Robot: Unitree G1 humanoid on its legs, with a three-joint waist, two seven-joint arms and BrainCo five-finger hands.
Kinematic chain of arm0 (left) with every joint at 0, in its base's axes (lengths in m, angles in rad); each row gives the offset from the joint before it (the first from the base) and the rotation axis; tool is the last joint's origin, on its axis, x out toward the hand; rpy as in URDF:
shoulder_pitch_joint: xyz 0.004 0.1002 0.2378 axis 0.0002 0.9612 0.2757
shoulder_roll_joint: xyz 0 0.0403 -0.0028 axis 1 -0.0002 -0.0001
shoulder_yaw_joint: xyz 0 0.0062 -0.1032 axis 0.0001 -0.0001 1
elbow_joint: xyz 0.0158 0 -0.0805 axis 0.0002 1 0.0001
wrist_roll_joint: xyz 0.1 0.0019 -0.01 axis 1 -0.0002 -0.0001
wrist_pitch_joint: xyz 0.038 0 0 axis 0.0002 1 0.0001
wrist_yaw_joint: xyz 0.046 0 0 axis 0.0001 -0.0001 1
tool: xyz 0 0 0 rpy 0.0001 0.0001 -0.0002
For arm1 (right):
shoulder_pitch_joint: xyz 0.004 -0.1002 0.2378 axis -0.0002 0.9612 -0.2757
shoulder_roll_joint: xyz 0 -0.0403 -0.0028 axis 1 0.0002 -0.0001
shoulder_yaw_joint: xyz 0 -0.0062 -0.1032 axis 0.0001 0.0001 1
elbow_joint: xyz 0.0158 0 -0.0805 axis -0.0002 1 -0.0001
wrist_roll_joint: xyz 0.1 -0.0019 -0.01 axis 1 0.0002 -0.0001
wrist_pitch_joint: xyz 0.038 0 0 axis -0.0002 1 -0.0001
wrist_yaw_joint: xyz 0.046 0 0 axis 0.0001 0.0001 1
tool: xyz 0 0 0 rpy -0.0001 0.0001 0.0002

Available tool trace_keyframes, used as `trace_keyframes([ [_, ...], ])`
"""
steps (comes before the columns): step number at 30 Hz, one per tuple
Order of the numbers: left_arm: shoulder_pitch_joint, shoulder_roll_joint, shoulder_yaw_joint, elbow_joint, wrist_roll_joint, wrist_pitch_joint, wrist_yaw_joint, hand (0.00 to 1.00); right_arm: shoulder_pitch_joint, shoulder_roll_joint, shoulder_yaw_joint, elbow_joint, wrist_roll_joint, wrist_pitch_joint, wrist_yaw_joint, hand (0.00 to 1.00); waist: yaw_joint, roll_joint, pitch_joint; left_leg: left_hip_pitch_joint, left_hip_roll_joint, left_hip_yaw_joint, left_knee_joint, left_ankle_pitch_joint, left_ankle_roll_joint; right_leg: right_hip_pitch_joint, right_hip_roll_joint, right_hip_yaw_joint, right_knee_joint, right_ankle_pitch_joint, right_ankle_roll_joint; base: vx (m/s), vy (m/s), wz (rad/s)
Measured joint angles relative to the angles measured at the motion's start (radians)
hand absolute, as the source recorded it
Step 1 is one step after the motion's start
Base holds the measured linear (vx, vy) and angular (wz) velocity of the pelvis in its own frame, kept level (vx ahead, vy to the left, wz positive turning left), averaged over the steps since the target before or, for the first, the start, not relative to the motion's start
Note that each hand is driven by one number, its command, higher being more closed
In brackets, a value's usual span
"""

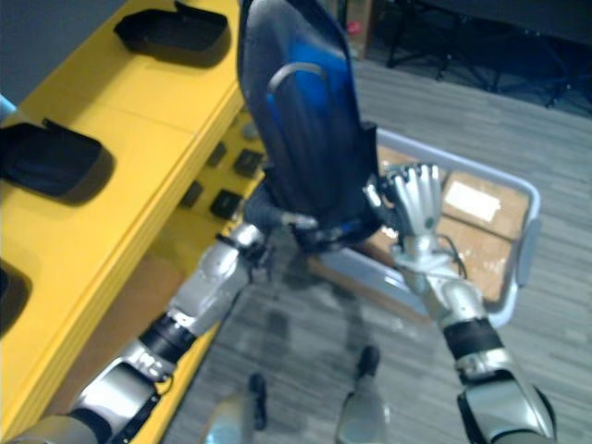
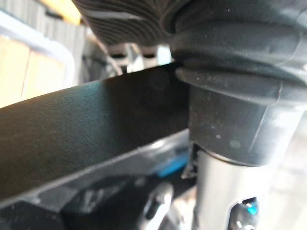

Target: Walk over and take plastic housings, then place them on the shelf

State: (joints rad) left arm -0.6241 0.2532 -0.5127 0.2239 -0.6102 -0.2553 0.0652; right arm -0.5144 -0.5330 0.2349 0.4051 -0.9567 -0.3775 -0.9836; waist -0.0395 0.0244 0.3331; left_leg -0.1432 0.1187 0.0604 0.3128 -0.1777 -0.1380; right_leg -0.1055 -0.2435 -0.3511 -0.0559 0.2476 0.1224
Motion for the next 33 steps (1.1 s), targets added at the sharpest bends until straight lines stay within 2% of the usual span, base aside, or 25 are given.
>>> trace_keyframes([
  [6,0.001,-0.025,0.071,0.038,-0.004,-0.019,0.006,1.0,0.049,0.033,0.014,-0.044,0.0,-0.02,0.0,1.0,0.003,0.0,0.0,0.0,0.001,-0.002,0.0,0.0,0.0,0.002,0.001,-0.001,0.0,0.0,0.0,0.0,0.0,0.0],
  [9,0.001,-0.025,0.08,0.037,-0.033,-0.045,-0.005,1.0,0.082,0.048,0.015,-0.075,0.0,-0.041,0.001,1.0,0.007,0.0,0.0,0.0,0.001,-0.002,0.0,0.0,0.0,0.002,0.001,-0.001,0.0,0.0,0.0,0.0,0.0,0.0],
  [19,0.002,-0.017,0.08,0.037,-0.258,-0.074,-0.114,1.0,0.119,0.116,0.035,-0.166,0.044,-0.051,-0.002,1.0,-0.003,0.0,0.0,0.003,0.0,0.002,-0.007,0.0,0.0,0.003,0.001,0.0,-0.008,0.001,0.0,0.0,0.0,0.0],
  [20,0.002,-0.014,0.08,0.037,-0.258,-0.075,-0.115,1.0,0.119,0.121,0.037,-0.166,0.045,-0.051,-0.002,0.0,-0.004,0.0,0.0,0.004,0.0,0.002,-0.008,0.0,0.0,0.003,0.001,0.0,-0.008,0.002,0.0,0.0,0.0,0.0],
  [23,0.002,0.003,0.078,0.037,-0.255,-0.079,-0.114,1.0,0.119,0.127,0.066,-0.173,0.071,-0.056,-0.002,0.0,-0.006,0.0,0.0,0.008,-0.001,0.003,-0.013,0.001,0.0,0.007,0.001,0.0,-0.012,0.003,0.001,0.0,0.0,0.0],
  [24,0.003,0.007,0.075,0.036,-0.23,-0.083,-0.082,1.0,0.123,0.147,0.086,-0.173,0.112,-0.059,-0.001,0.0,-0.005,0.0,-0.001,0.029,-0.004,0.004,-0.026,0.002,0.002,0.029,0.0,0.0,-0.024,0.008,0.005,0.0,0.0,0.0],
  [25,0.004,0.005,0.074,0.023,-0.147,-0.091,-0.023,1.0,0.127,0.158,0.098,-0.17,0.151,-0.062,0.002,0.0,-0.004,-0.001,-0.003,0.04,-0.004,0.003,-0.03,0.002,0.002,0.038,0.0,-0.001,-0.024,0.008,0.005,0.0,0.0,0.0],
  [28,0.006,0.007,0.076,-0.016,-0.02,-0.098,0.049,1.0,0.14,0.175,0.103,-0.171,0.202,-0.099,0.002,0.0,0.003,-0.004,-0.007,0.039,-0.005,0.002,-0.031,0.003,0.002,0.039,-0.001,-0.003,-0.024,0.008,0.005,0.0,0.0,0.0],
  [32,0.051,0.004,0.106,-0.067,0.132,-0.077,0.152,1.0,0.159,0.194,0.135,-0.197,0.273,-0.104,0.014,0.0,0.003,-0.006,-0.036,0.04,-0.005,0.001,-0.033,0.004,0.002,0.039,-0.001,-0.004,-0.025,0.008,0.005,0.0,0.0,0.0],
  [33,0.067,0.004,0.116,-0.083,0.154,-0.071,0.159,1.0,0.165,0.195,0.141,-0.212,0.289,-0.11,0.022,0.0,0.004,-0.006,-0.043,0.041,-0.005,0.001,-0.035,0.004,0.002,0.039,-0.001,-0.004,-0.025,0.008,0.005,0.0,0.0,0.0],
])
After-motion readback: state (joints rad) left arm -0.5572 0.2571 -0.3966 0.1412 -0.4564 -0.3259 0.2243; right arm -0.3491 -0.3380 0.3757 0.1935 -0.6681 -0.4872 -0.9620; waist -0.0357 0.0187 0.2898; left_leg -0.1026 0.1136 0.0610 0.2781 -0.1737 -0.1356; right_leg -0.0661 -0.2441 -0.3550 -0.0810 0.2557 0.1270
